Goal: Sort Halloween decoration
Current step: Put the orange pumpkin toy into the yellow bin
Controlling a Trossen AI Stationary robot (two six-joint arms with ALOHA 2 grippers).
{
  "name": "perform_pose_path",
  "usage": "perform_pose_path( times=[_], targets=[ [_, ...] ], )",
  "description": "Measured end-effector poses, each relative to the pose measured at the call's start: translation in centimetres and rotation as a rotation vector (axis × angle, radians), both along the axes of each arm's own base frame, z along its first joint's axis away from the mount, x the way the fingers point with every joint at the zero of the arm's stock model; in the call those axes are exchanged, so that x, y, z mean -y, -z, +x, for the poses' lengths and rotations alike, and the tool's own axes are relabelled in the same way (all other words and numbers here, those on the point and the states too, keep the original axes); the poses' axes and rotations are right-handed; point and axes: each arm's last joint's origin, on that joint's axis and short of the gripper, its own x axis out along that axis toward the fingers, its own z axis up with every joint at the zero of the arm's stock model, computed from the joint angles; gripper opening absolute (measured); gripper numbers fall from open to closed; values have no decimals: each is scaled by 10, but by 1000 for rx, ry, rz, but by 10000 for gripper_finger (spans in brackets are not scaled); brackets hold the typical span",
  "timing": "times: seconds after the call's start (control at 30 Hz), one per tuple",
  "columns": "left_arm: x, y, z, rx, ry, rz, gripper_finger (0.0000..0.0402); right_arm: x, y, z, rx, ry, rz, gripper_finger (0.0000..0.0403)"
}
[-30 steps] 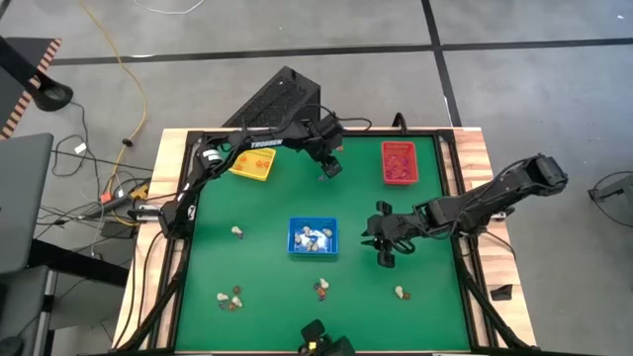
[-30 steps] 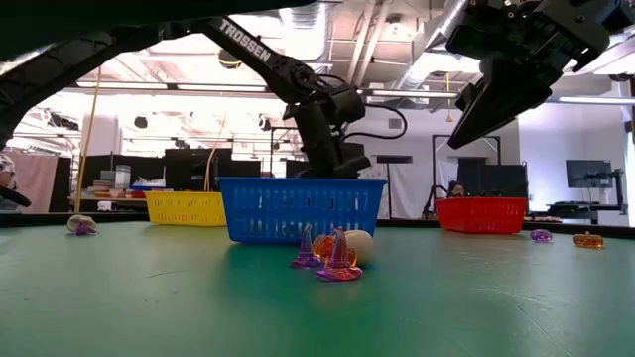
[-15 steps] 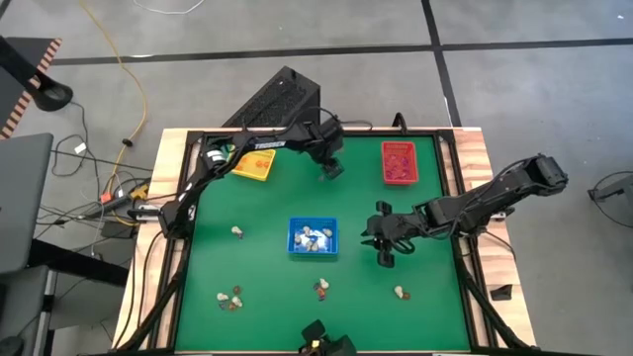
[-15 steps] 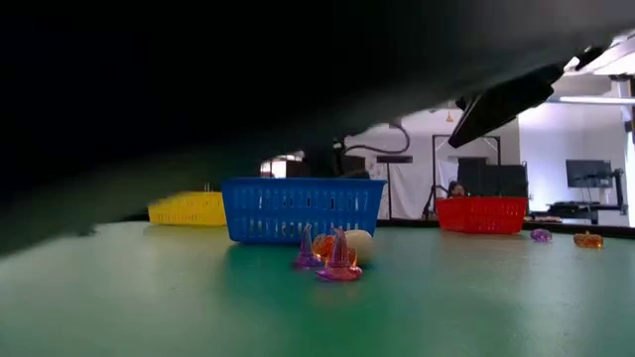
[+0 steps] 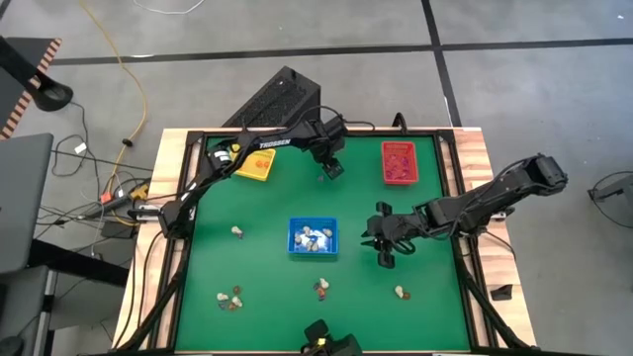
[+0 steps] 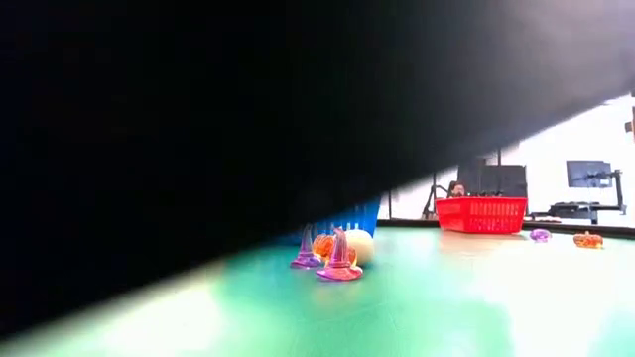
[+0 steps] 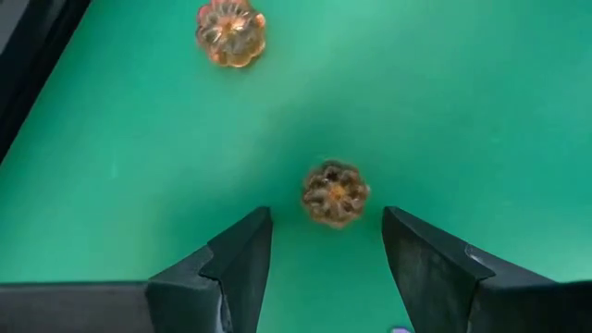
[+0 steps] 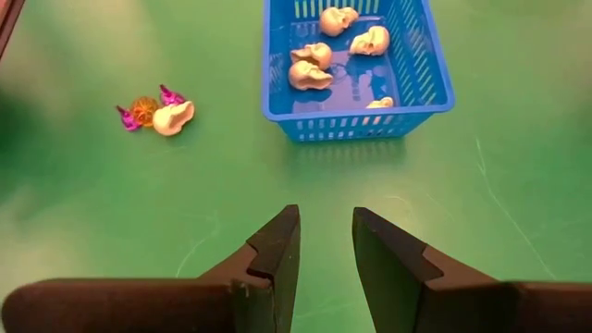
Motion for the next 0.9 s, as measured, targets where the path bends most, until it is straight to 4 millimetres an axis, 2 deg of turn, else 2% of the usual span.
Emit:
perform_pose_path(
  times=[0.37,0.6,0.9],
  targets=[
    [4,0,3,-16,97,43,196,0,0,0,0,-3,-5,133],
    [13,-2,11,-1,264,114,196,0,0,0,0,-8,-11,133],
    [15,-1,11,-25,266,126,196,0,0,0,0,-9,-13,133]
  ],
)
